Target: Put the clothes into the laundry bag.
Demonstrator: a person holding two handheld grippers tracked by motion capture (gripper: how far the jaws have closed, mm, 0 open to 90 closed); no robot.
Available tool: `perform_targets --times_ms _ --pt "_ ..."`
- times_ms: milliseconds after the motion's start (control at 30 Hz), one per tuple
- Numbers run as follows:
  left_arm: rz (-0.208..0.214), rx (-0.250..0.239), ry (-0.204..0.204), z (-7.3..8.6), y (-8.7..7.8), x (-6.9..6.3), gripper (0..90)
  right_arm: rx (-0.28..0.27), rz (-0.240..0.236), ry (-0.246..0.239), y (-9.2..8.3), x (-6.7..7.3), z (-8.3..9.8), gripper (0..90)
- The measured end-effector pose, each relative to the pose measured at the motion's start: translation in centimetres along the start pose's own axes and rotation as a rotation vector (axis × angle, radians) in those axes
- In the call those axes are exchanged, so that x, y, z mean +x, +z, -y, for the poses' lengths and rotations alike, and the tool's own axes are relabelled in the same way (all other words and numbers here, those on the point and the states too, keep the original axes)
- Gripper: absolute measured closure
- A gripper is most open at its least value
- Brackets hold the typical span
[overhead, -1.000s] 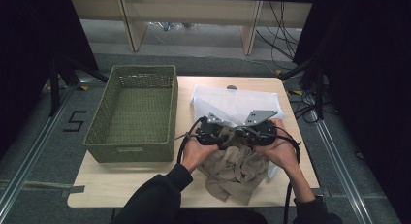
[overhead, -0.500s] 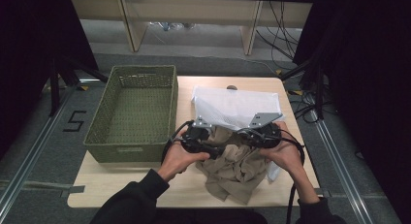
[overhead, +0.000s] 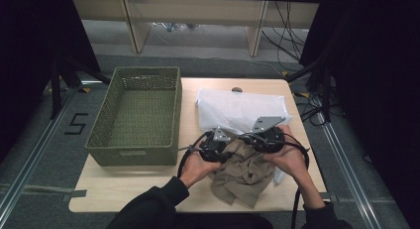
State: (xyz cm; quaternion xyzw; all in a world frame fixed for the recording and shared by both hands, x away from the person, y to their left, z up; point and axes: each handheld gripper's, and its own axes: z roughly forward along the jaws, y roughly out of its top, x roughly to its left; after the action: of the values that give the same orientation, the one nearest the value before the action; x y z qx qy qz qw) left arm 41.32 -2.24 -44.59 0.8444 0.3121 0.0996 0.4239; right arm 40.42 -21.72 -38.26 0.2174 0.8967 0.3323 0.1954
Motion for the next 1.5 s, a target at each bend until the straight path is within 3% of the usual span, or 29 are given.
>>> perform_targets --times_ms 133,233,267,300,333,400,433,467,533,633,767,833,900,1033,1100,1167,1267,1300,1500 --pt "-0.012 -0.042 -0.031 -1.5 -0.3 0.0 80.5 -0.035 -0.002 -0.005 -1.9 0.4 -0.5 89.9" --pt "-0.02 -0.029 -0.056 -1.3 1.0 0.3 79.4 -0.045 0.001 -0.02 -2.9 0.8 -0.4 89.9" --pt "-0.04 -0.024 -0.066 -1.1 1.7 0.5 77.9 -0.041 0.006 -0.013 -3.1 0.8 -0.3 89.9" --pt "-0.055 -0.01 -0.061 -0.8 2.3 0.9 75.7 -0.033 0.005 -0.001 -3.1 0.9 0.0 89.9" --pt "-0.07 -0.012 -0.089 -0.6 3.0 1.2 74.3 -0.025 0.001 0.005 -2.9 0.9 0.3 89.9" --pt "-0.06 -0.024 -0.111 -0.4 3.3 1.6 70.2 -0.008 -0.003 0.023 -2.1 1.1 0.9 89.9" --pt "-0.048 -0.035 -0.114 -0.4 3.1 1.6 60.8 0.004 -0.01 0.024 -1.9 1.1 1.1 89.9" --pt "-0.046 -0.028 -0.109 -0.4 2.8 1.5 60.8 0.014 -0.019 0.015 -1.5 1.0 1.3 89.9" --pt "-0.04 -0.017 -0.067 -0.3 1.3 0.9 46.0 0.024 -0.016 0.017 -0.8 1.0 1.7 89.9" --pt "-0.098 -0.027 -0.02 0.0 -1.4 0.5 32.9 0.035 -0.014 0.028 -0.6 1.0 1.8 89.9" --pt "-0.18 0.054 0.002 1.1 -3.5 1.8 20.1 0.03 -0.011 0.029 -0.7 1.1 1.7 89.8" --pt "-0.198 0.079 -0.042 2.1 -3.4 2.5 16.0 0.027 -0.01 0.022 -0.7 1.1 1.6 89.8" --pt "-0.2 0.091 -0.066 3.1 -2.7 3.0 16.2 0.028 -0.005 0.03 -0.8 1.0 1.6 89.8" --pt "-0.152 0.102 -0.11 4.1 -1.2 4.3 16.4 0.025 -0.006 0.031 -0.7 0.8 1.8 89.8" --pt "-0.083 0.089 -0.113 4.3 -0.5 4.5 29.6 0.025 -0.006 0.019 -0.6 0.7 1.8 89.8" --pt "-0.062 0.072 -0.081 4.4 -0.3 4.3 40.3 0.024 -0.01 0.022 -0.4 0.7 1.7 89.8" --pt "-0.011 0.027 -0.065 4.2 -0.8 3.7 58.1 0.035 -0.01 0.032 -0.3 0.8 1.8 89.7" --pt "0.002 0.017 -0.07 4.1 -0.9 3.6 69.4 0.033 -0.01 0.021 -0.2 0.7 1.8 89.8" --pt "0.043 -0.036 -0.046 3.3 -1.4 1.3 79.8 0.031 -0.017 0.022 -0.3 0.8 1.6 89.8"
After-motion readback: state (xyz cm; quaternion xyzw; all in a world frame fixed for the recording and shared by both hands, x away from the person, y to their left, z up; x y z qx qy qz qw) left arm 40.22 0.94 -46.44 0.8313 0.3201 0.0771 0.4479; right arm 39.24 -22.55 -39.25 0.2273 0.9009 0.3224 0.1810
